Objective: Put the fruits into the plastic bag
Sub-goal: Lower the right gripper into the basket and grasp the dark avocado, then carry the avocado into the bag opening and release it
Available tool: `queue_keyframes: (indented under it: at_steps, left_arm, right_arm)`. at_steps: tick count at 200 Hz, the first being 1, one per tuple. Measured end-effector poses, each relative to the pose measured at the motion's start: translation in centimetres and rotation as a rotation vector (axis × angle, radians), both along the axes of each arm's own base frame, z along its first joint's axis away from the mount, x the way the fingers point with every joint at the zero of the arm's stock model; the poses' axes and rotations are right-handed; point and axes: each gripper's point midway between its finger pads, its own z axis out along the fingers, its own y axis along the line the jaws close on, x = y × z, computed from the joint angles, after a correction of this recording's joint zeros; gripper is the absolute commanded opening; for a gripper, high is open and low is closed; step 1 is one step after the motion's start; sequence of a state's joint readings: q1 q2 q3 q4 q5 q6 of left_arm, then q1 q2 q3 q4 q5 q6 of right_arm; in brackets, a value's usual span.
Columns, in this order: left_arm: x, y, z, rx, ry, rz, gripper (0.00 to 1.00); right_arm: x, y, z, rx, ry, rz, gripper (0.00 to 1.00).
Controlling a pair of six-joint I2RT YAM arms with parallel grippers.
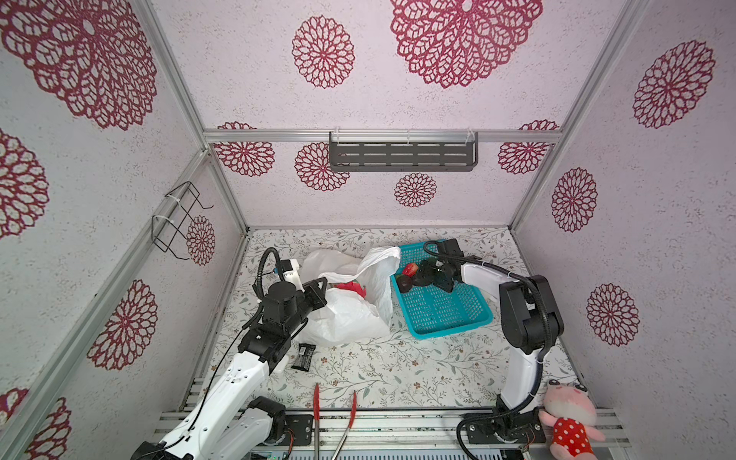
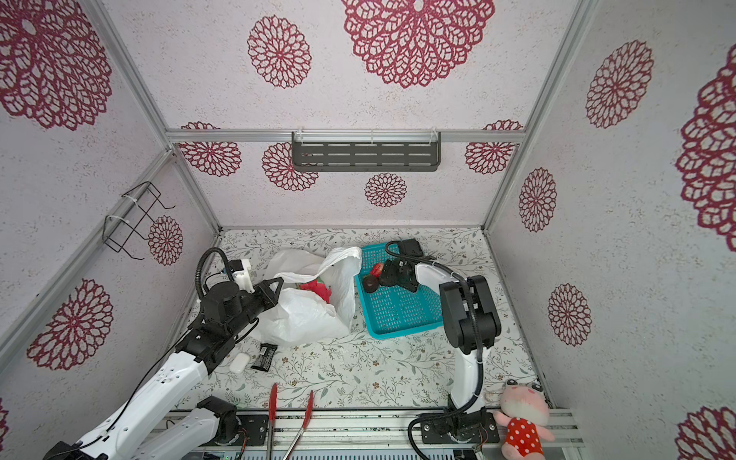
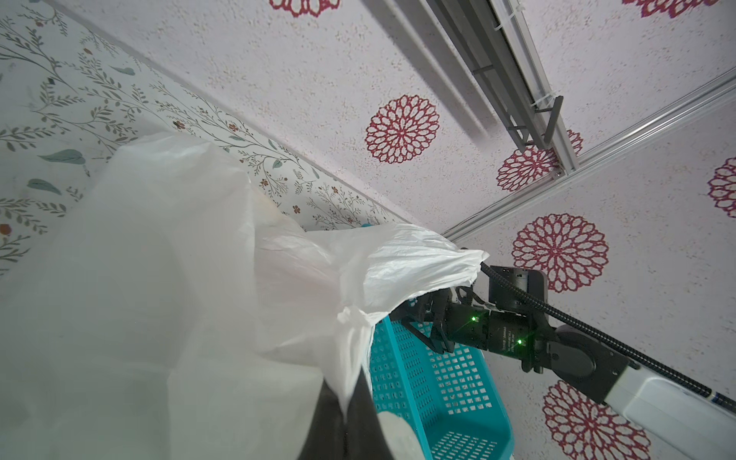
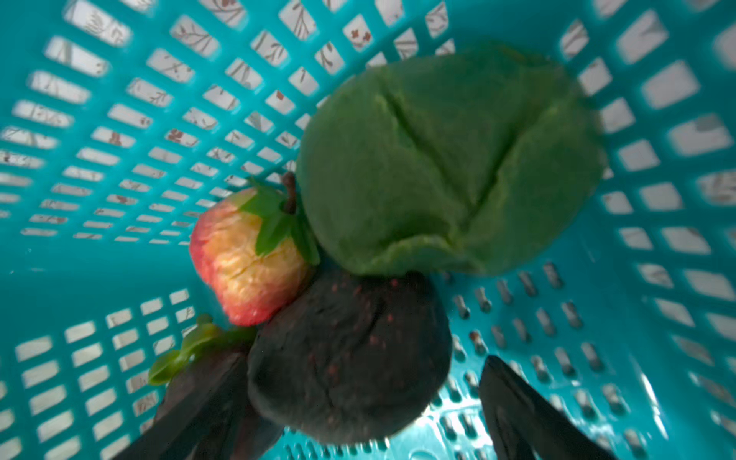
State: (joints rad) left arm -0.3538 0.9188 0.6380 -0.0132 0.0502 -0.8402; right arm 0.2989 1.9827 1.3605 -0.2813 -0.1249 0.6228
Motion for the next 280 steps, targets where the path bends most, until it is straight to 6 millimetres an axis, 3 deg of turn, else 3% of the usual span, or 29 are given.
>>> queue_keyframes:
  at_steps: [51,138,159,177,204,215,232,252,280]
  left_arm:
    - [-0.1,0.0,-0.4,-0.001,0.010,0.001,0.00]
    - [0.1,-0.3,-1.2,-0.003,0.029,-0.009,0.00]
    - [0.1,-0.3,-1.1,-0.004,0.029,-0.011,0.00]
    - [0.1,-0.3,-1.1,-0.004,0.028,-0.012,0.00]
    - [0.1,-0.3,-1.1,-0.002,0.026,-0.010,0.00]
    - [0.1,-0.3,-1.1,-0.002,0.025,-0.009,0.00]
    - [0.2,-0.3,-1.0,-0.002,0.021,-0.008,0.00]
    - [0.2,-0.3,-0.9,-0.003,0.019,-0.009,0.00]
    - [-0.1,-0.1,-0.3,-0.008,0.000,-0.004,0.00]
  right_arm:
    - [0.2,-1.2,-1.0,-0.047,0.010,-0.075,0.81]
    - [-1.5,-2.5,-1.1,-0.068,0.001,-0.119,0.37]
    - [-2.5,-2.3,-0.4,-0.064,-0.005,-0.081,0.36]
    - [-3.5,-1.3,1.6,-0.041,-0.049,-0.007,0.36]
    - [-4.9,3.1,8.3,0.074,-0.202,0.186,0.36]
    - [-6.1,6.0,11.3,0.138,-0.268,0.294,0.36]
    - [-8.2,10.3,14.1,0.214,-0.322,0.450,0.37]
    - [-11.0,15.1,14.7,0.269,-0.322,0.617,0.37]
    - [-13.2,21.4,12.8,0.252,-0.286,0.810,0.38]
